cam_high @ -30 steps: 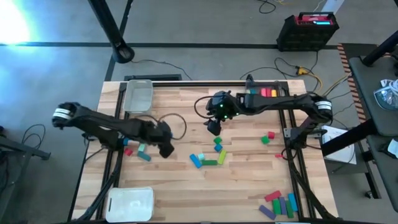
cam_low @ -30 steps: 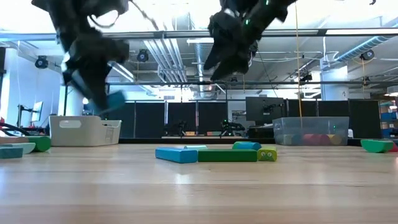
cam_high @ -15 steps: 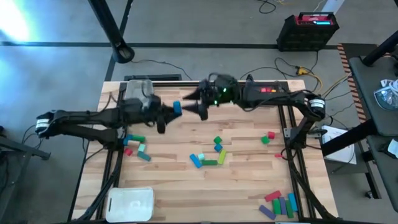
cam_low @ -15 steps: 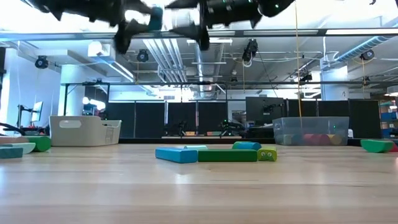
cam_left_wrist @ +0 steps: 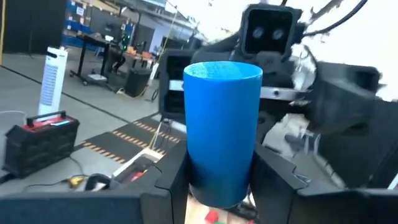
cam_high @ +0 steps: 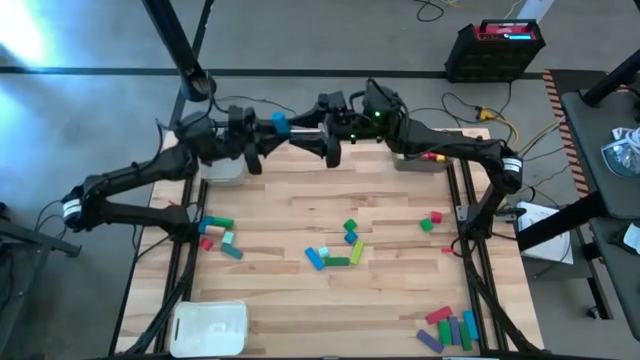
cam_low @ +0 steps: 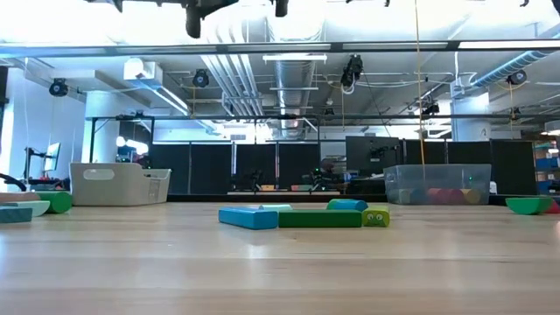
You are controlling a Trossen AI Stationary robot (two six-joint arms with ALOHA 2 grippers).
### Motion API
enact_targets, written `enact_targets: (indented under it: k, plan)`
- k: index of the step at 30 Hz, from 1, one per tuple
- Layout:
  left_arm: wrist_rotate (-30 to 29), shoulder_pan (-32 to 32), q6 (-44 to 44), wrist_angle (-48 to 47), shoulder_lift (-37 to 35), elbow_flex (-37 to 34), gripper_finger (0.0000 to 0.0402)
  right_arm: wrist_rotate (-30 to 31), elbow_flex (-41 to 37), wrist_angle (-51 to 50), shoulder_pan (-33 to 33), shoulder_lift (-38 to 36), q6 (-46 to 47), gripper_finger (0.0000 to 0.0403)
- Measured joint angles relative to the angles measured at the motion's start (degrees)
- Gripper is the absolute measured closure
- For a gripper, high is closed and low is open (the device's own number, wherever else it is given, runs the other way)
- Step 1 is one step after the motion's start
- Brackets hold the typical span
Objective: Sort blocks
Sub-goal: Put the blue cylindrical block into the black bin
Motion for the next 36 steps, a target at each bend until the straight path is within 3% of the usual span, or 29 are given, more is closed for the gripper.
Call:
enact_targets:
  k: [5,8,12,21,36]
  plan:
    - [0.56,0.22,5.32,-7.36,2.21,7.56,0.0287,0.17,4.49,-5.09,0.27,-0.36,-5.42,0.0113]
    - [2.96,0.2,6.54,-7.92,3.82,10.66,0.0287,3.54,4.97,-6.12,0.49,-0.33,-7.56,0.0113]
    - [3.85,0.14,7.34,-8.3,5.74,13.16,0.0287,7.51,5.48,-5.77,0.48,-0.28,-8.74,0.012]
    - [6.61,-0.34,8.54,-9.03,8.55,15.04,0.0287,8.17,5.43,-9.52,0.24,0.22,-6.33,0.0152]
    - [6.0,-0.32,10.13,-10.57,9.07,14.77,0.0287,11.7,5.45,-10.52,0.09,1.33,-5.17,0.0277]
